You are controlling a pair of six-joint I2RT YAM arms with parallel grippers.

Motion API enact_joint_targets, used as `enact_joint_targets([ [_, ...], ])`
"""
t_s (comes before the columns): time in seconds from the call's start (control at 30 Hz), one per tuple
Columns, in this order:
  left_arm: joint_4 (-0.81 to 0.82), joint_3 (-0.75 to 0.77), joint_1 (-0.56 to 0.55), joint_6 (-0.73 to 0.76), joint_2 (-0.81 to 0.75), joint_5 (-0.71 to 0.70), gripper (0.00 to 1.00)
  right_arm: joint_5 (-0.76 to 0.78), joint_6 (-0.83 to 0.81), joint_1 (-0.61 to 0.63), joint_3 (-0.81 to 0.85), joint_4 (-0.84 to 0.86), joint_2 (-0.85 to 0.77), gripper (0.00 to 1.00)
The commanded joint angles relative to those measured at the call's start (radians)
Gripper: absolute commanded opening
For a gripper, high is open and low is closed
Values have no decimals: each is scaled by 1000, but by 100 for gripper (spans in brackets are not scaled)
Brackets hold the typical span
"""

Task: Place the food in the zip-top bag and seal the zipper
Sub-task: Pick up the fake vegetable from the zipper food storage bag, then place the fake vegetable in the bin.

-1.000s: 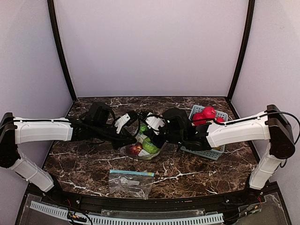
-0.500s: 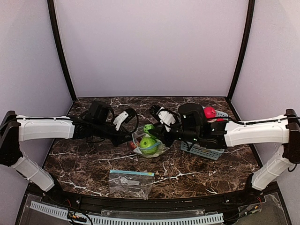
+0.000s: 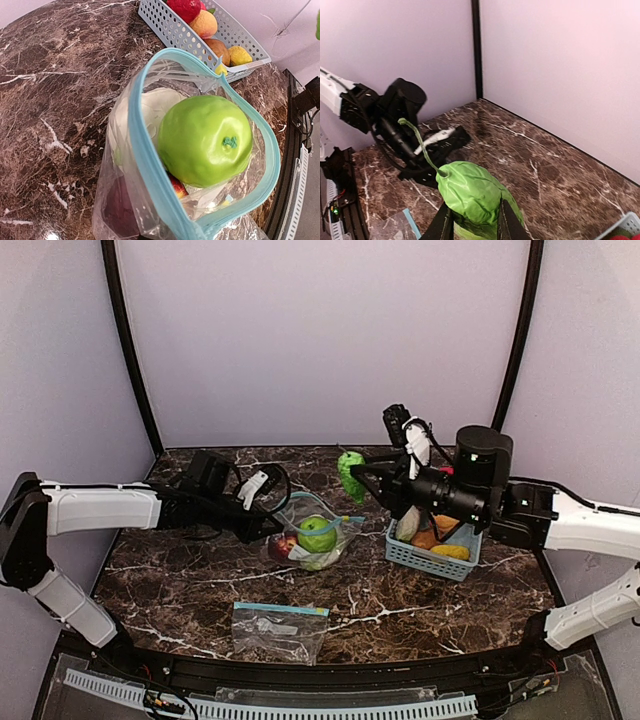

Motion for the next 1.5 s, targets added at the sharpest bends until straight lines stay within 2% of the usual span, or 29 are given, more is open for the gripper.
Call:
enact_joint_targets([
  [0.0, -5, 19, 13, -27, 4, 32, 1, 295, 58, -62, 24, -218, -2, 21],
  [0.23, -16, 28, 15, -26, 13, 44, 1, 263, 185, -306, -53, -367, -3, 21],
  [0.4, -21, 28, 15, -22, 13, 43, 1, 195, 292, -489, -125, -387, -1, 20],
  [0.63, -22, 31, 15, -23, 10, 50, 1, 238, 441, -599, -205, -384, 31, 20],
  [0.8, -27, 31, 15, -17, 5, 48, 1, 328, 490, -610, -235, -386, 50, 21],
  [0.87, -28, 31, 15, -17, 4, 48, 1, 350, 494, -619, -244, -386, 47, 33],
  [0.93, -31, 34, 15, -16, 4, 50, 1, 347, 478, -623, -242, -388, 47, 56],
  [0.97, -31, 35, 15, -15, 5, 52, 1, 331, 458, -623, -235, -388, 45, 63],
  [1.03, -32, 36, 15, -14, 5, 58, 1, 296, 410, -623, -217, -392, 28, 73],
  [1.13, -34, 38, 15, -14, 9, 62, 1, 228, 330, -623, -189, -399, -24, 78],
  [1.23, -37, 42, 15, -12, 12, 64, 1, 90, 239, -616, -192, -356, -109, 79],
  [1.4, -42, 45, 15, -9, 14, 66, 1, -388, 106, -610, -236, -215, -178, 78],
  [1.47, -44, 46, 15, -8, 13, 67, 1, -514, 76, -589, -242, -182, -160, 76],
])
